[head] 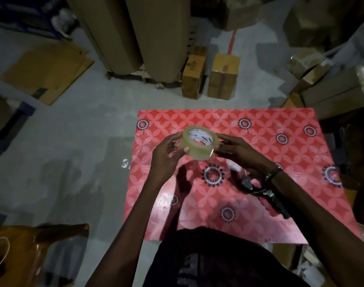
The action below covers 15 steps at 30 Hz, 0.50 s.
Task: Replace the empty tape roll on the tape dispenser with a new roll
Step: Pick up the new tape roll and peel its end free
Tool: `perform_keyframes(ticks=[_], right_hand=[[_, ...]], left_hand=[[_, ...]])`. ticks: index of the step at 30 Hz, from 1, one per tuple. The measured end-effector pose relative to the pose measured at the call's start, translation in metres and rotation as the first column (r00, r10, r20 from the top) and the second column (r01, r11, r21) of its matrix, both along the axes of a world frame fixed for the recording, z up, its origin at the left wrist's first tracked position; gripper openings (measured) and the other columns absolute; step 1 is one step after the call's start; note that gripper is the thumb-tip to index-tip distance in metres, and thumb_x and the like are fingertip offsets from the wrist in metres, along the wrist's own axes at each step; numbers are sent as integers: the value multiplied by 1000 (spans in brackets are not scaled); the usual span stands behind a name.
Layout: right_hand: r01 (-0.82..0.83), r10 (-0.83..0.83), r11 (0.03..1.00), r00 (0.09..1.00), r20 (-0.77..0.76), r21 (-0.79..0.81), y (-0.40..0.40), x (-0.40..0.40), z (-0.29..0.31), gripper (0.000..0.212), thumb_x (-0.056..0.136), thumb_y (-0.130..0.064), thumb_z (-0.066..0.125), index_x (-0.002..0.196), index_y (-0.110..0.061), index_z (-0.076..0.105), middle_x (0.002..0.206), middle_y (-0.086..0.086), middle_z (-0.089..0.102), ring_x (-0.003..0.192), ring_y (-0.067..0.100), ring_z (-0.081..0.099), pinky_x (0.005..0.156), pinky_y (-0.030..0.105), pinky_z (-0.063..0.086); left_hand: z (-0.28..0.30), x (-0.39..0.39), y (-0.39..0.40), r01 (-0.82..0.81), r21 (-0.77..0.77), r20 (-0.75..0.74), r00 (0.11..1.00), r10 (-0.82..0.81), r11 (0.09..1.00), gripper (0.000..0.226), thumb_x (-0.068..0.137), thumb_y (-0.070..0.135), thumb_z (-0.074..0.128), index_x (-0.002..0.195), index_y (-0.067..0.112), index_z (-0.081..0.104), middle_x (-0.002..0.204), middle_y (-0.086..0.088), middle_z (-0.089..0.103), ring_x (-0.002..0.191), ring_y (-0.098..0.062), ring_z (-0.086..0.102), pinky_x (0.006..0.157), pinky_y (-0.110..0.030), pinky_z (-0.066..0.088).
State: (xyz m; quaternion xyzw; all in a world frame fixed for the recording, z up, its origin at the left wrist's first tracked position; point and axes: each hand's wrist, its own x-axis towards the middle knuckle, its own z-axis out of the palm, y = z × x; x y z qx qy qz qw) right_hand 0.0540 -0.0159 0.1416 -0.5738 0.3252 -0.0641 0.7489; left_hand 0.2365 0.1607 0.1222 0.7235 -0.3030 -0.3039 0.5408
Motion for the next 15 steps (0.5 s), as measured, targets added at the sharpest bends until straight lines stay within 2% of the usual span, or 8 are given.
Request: perform_keyframes(ticks=[3, 4, 6, 8, 9, 11, 14, 15], right_hand=[[40, -42, 998, 998, 44, 42, -22, -20, 15, 28, 93, -12, 72, 118, -23, 74, 107, -6, 81, 105, 19, 68, 98, 25, 58], [57, -60, 997, 997, 56, 43, -27, -27, 21, 33, 84, -28, 82, 116, -22, 75, 107, -5, 80, 100, 16, 70, 94, 24, 59], [82, -84, 996, 992, 96, 31, -36, -43, 32, 68, 61, -56, 95, 115, -19, 77, 110, -2, 77, 96, 12, 71, 89, 23, 59], [131, -135, 991, 982, 133, 33, -46, -58, 44, 86, 62, -59, 93, 126, -5, 70, 121, 7, 73, 107, 19, 71, 97, 27, 59], [151, -156, 988, 975, 157, 43, -53, -67, 49, 86, 70, -52, 89, 132, 3, 65, 129, 11, 71, 115, 25, 68, 103, 30, 57], [173, -184, 982, 962, 200, 69, -66, -82, 61, 73, 80, -40, 81, 133, 7, 64, 135, 17, 70, 122, 32, 66, 107, 34, 56], [144, -159, 986, 959, 236, 79, -83, -106, 75, 30, 88, -31, 80, 109, -10, 82, 122, 13, 77, 111, 27, 73, 101, 35, 60], [131, -140, 990, 964, 225, 55, -88, -113, 80, 25, 92, -30, 75, 107, -13, 83, 120, 11, 78, 108, 25, 75, 99, 36, 61]], left_hand=[[30, -17, -26, -25, -59, 1, 1000, 25, 998, 37, 90, 25, 77, 126, 24, 68, 123, 3, 73, 114, -16, 69, 101, -37, 56], [39, -25, -35, -37, -90, -6, 999, 36, 995, 35, 91, 27, 77, 124, 23, 67, 123, 2, 73, 112, -14, 70, 99, -37, 57], [59, -43, -53, -55, -147, -23, 998, 53, 988, 30, 93, 26, 77, 120, 19, 66, 121, -1, 74, 95, -9, 72, 84, -30, 59], [77, -62, -69, -66, -187, -11, 998, 65, 980, 26, 96, 29, 74, 118, 21, 65, 119, 2, 73, 88, -7, 70, 74, -21, 56], [85, -73, -77, -70, -207, 12, 997, 74, 976, 25, 96, 31, 73, 118, 22, 65, 120, 7, 72, 97, -7, 71, 78, -19, 55], [98, -93, -91, -70, -234, 41, 996, 82, 970, 26, 98, 33, 71, 120, 22, 64, 123, 11, 70, 114, -8, 68, 91, -21, 54], [114, -118, -113, -69, -253, 53, 995, 85, 965, 24, 97, 34, 72, 118, 25, 66, 123, 10, 70, 118, -9, 66, 96, -32, 56], [119, -126, -120, -53, -257, 75, 994, 75, 965, 23, 96, 33, 73, 117, 26, 67, 122, 11, 70, 118, -8, 66, 97, -34, 56]])
